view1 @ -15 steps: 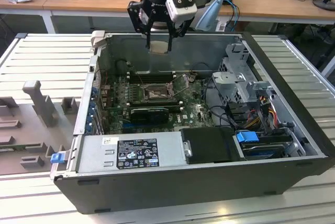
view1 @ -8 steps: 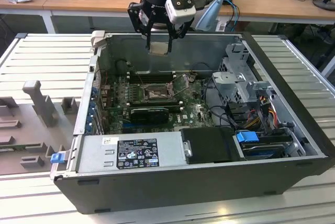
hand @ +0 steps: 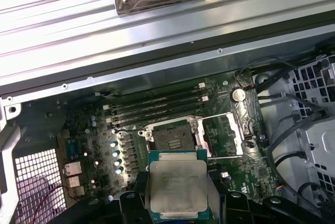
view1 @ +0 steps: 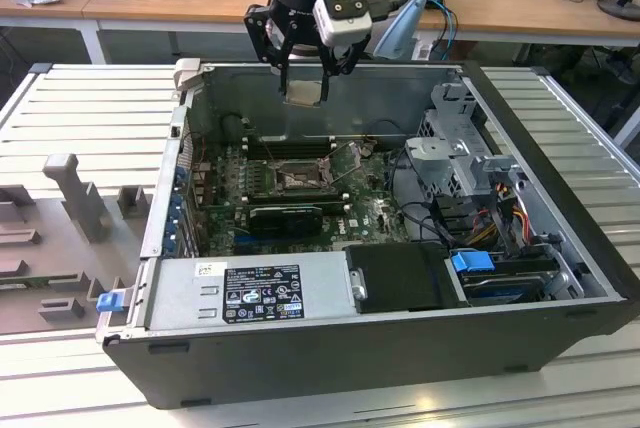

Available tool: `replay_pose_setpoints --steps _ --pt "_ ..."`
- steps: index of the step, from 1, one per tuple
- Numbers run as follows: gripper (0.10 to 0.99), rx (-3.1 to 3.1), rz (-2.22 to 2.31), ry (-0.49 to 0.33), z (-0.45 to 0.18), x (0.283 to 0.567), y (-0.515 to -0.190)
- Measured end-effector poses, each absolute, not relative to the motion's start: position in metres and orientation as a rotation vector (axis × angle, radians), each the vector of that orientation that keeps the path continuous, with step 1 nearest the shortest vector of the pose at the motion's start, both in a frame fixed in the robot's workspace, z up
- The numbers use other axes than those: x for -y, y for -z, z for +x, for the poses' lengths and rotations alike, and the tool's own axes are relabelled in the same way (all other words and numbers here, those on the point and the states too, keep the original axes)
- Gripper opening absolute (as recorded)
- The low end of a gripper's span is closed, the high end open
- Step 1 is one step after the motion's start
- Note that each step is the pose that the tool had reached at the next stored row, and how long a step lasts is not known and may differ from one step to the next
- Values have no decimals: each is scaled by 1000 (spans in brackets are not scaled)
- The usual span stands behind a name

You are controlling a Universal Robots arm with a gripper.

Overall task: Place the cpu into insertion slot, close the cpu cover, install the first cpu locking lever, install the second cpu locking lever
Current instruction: 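Place the cpu into insertion slot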

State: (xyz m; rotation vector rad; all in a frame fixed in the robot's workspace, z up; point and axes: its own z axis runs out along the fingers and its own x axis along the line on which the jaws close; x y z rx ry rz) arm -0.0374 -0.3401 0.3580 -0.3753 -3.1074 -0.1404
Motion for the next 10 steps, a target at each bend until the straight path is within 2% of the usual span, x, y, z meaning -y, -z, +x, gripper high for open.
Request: replay_pose_setpoints --steps 10 --pt "529 3100 -447 141 -37 340 -358"
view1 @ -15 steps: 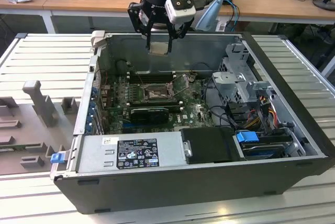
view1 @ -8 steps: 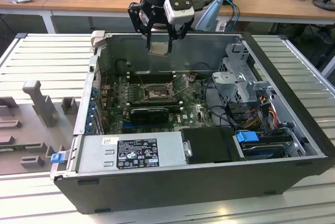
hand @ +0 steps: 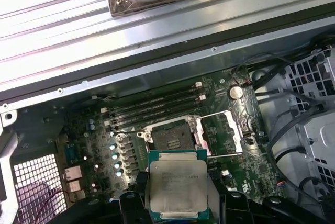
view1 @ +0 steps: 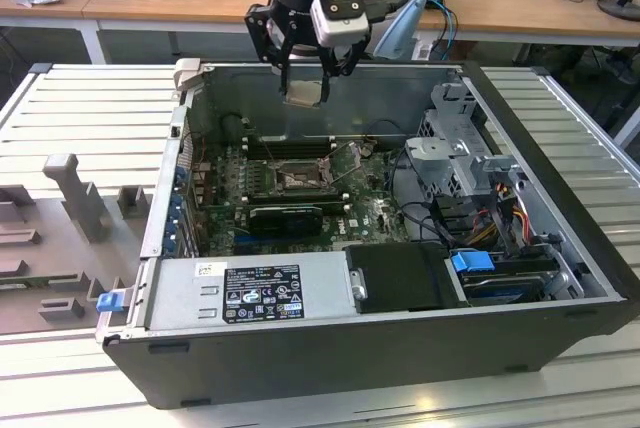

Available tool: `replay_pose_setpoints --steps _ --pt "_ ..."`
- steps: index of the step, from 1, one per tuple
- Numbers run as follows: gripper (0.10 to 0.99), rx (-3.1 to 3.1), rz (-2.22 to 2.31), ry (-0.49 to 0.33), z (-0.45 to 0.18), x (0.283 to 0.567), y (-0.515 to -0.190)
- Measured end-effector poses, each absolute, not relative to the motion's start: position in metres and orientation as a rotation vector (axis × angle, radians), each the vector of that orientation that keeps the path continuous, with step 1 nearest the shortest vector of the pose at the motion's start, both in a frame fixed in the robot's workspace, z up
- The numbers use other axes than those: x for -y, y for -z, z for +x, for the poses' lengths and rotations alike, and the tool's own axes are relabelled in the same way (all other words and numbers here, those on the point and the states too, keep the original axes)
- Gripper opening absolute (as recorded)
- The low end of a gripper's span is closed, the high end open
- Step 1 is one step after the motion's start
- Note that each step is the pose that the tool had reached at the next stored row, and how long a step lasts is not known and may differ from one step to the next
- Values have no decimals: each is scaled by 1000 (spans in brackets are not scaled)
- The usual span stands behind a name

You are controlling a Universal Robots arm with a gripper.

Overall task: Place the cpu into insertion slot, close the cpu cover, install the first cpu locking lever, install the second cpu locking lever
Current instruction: 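Place the cpu into insertion slot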

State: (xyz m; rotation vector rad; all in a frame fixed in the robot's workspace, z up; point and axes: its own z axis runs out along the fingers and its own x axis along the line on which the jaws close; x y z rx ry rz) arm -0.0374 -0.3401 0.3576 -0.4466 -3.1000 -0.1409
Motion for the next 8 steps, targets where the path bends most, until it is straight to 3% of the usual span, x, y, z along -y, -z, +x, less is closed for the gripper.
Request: replay_pose_setpoints --steps 8 --pt "529 3068 -660 142 -37 340 -356"
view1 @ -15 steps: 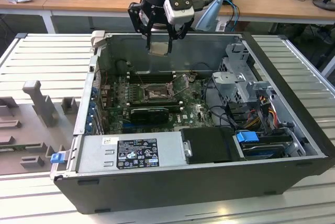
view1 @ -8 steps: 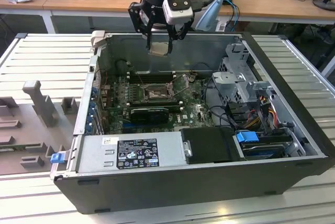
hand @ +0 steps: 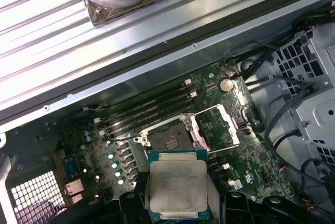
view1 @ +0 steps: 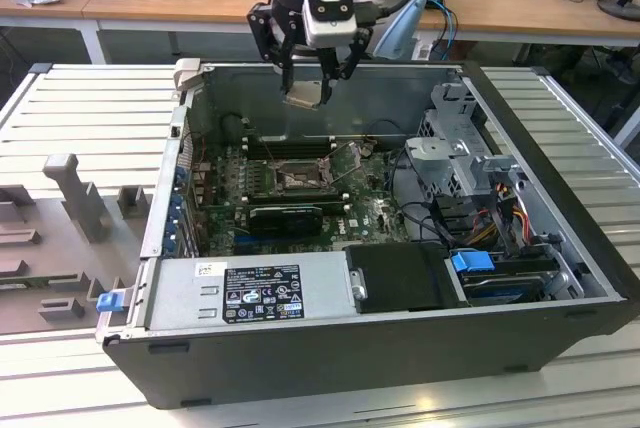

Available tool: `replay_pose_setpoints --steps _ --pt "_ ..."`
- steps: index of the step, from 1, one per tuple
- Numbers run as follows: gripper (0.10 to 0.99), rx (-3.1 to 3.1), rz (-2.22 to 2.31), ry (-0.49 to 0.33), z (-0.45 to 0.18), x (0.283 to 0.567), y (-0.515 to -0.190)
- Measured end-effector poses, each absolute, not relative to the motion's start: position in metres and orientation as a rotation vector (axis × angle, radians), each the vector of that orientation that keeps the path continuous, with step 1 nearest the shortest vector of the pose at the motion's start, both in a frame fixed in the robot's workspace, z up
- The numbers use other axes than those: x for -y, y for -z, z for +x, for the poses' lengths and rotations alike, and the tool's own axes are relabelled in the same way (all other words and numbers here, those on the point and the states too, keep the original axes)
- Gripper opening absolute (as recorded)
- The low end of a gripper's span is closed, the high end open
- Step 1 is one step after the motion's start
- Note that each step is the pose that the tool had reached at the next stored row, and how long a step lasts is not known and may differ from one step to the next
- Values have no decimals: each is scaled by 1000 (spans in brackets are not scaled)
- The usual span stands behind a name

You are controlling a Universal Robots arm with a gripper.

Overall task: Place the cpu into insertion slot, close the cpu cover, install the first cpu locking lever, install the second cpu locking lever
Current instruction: 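Place the cpu into insertion slot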

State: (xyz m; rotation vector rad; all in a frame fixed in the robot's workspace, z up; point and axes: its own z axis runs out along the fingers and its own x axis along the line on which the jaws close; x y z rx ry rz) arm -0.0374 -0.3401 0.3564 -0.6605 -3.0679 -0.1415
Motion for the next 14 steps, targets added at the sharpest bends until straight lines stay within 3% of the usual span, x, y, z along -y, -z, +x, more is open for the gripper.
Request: replay_pose_setpoints --steps 14 --pt "529 3053 -742 133 -37 340 -350"
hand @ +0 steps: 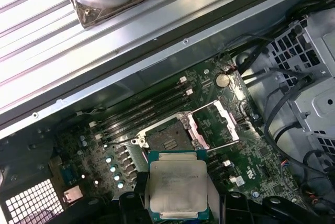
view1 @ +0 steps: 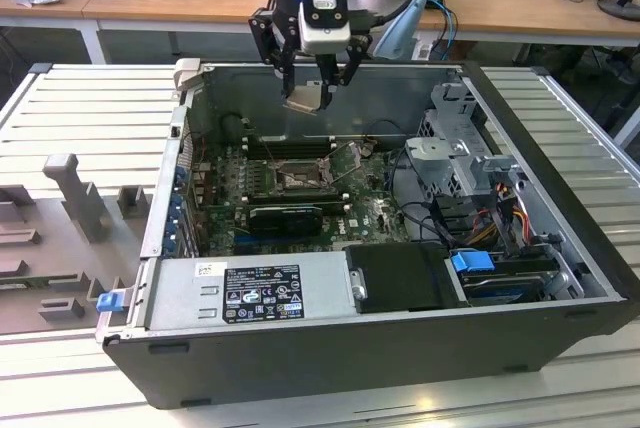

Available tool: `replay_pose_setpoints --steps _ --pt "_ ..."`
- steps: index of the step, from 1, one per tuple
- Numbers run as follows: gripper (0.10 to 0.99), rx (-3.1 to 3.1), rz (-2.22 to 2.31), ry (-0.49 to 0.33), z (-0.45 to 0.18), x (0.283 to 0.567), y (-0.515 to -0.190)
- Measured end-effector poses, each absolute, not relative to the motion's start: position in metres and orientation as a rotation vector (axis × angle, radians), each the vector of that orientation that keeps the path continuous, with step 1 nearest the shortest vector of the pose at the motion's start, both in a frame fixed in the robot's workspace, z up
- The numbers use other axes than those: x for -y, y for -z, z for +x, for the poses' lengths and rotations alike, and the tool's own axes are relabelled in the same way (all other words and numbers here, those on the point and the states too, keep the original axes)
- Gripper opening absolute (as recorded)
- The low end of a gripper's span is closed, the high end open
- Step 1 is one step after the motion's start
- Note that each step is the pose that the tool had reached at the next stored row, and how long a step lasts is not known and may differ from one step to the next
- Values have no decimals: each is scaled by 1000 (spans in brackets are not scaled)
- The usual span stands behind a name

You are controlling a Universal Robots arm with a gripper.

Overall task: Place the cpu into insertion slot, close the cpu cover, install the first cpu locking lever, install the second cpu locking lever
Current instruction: 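Place the cpu into insertion slot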

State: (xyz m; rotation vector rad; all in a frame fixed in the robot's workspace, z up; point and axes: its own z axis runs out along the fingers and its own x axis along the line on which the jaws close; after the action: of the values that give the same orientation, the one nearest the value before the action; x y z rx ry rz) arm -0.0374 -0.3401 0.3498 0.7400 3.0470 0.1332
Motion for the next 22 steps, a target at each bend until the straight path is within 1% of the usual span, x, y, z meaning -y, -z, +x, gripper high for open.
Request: replay_pose_setpoints --steps 22 --pt "529 -2964 999 -132 -37 340 -347"
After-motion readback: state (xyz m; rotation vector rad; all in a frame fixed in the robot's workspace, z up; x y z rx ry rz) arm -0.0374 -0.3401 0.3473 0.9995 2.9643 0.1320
